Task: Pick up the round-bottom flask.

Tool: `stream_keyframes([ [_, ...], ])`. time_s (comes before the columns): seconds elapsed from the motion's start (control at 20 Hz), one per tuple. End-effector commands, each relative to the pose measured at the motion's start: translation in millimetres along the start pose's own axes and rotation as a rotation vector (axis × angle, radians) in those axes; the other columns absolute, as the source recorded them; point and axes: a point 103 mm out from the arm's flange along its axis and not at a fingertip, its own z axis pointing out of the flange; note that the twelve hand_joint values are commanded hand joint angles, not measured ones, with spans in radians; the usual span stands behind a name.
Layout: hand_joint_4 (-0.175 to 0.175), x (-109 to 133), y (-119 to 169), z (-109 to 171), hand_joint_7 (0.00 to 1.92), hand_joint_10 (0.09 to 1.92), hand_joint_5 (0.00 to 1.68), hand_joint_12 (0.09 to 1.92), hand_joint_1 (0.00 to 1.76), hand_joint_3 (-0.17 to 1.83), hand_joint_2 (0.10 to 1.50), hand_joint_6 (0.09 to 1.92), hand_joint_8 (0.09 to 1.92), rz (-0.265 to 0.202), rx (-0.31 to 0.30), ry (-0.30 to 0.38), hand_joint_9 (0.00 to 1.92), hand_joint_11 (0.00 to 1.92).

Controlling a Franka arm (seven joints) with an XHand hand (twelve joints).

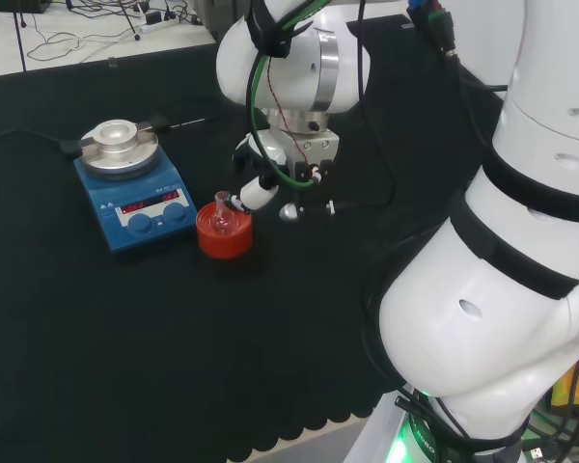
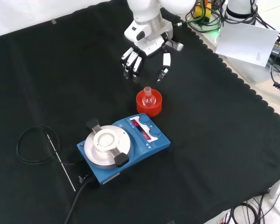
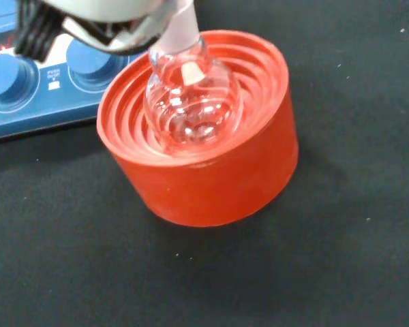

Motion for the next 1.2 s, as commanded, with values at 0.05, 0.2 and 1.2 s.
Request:
stream_keyframes([
  [0.05,-0.045,6,14,16,0.32,0.60,0.66,1.36,0.89,0.66,0.59,0.49,0.63,-0.017,-0.004,0.027,0.55,0.20],
  [0.2,-0.045,7,18,21,0.33,0.60,0.65,1.36,0.90,0.66,0.59,0.52,0.63,-0.020,0.003,0.032,0.55,0.21],
  [1.2,-0.063,7,28,35,0.35,0.60,0.77,1.36,0.93,0.66,0.59,0.65,0.64,-0.008,-0.039,0.016,0.58,0.22],
])
